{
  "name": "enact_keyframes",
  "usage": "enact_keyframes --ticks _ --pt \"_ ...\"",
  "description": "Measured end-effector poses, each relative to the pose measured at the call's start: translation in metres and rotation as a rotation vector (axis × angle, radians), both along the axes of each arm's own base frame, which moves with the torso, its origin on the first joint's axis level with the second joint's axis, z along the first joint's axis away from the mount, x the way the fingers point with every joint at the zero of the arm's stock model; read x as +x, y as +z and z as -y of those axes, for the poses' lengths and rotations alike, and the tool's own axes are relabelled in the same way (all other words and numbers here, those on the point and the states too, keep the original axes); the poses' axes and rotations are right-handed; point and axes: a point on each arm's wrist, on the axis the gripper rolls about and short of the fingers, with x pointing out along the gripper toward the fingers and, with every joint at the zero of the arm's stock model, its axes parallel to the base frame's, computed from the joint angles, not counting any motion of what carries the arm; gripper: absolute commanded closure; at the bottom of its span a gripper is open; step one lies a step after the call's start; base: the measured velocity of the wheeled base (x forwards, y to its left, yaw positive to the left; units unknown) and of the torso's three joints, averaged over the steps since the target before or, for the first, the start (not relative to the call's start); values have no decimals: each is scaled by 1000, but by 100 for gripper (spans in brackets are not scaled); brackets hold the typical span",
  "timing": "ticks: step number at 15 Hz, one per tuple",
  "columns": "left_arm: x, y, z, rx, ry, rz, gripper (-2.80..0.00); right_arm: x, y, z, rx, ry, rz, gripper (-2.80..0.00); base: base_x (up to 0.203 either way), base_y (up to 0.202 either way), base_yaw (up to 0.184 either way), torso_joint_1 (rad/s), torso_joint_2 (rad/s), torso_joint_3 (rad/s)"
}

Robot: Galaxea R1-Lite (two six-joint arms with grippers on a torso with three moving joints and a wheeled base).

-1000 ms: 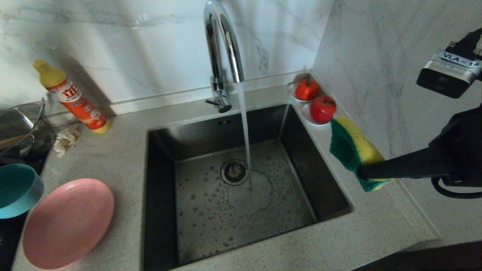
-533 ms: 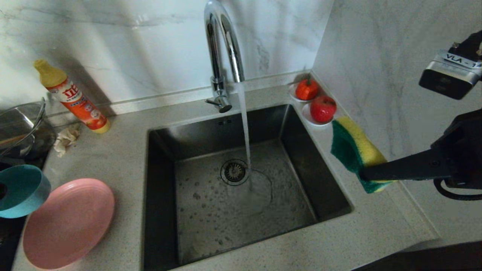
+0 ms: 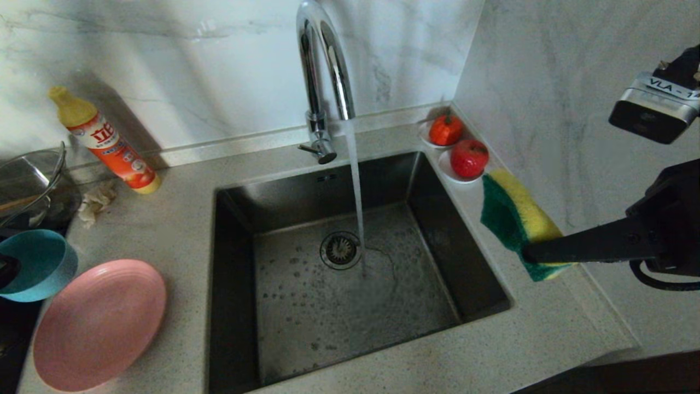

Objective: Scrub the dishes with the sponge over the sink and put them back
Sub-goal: Place the bowl on the table

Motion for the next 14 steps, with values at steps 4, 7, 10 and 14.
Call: enact_keyframes --ticks 4,7,10,14 --pt "6 -1 -2 28 -5 47 0 0 0 0 -2 -1 1 0 0 0 0 0 0 0" --pt "11 4 -2 41 -18 70 0 1 -1 1 -4 -8 -1 0 0 0 0 0 0 0" --pt "16 2 0 45 -37 74 0 3 -3 2 -8 -15 -8 0 0 0 0 0 0 0" --pt "25 3 -5 84 -36 121 0 4 -4 3 -12 -9 -1 0 0 0 0 0 0 0"
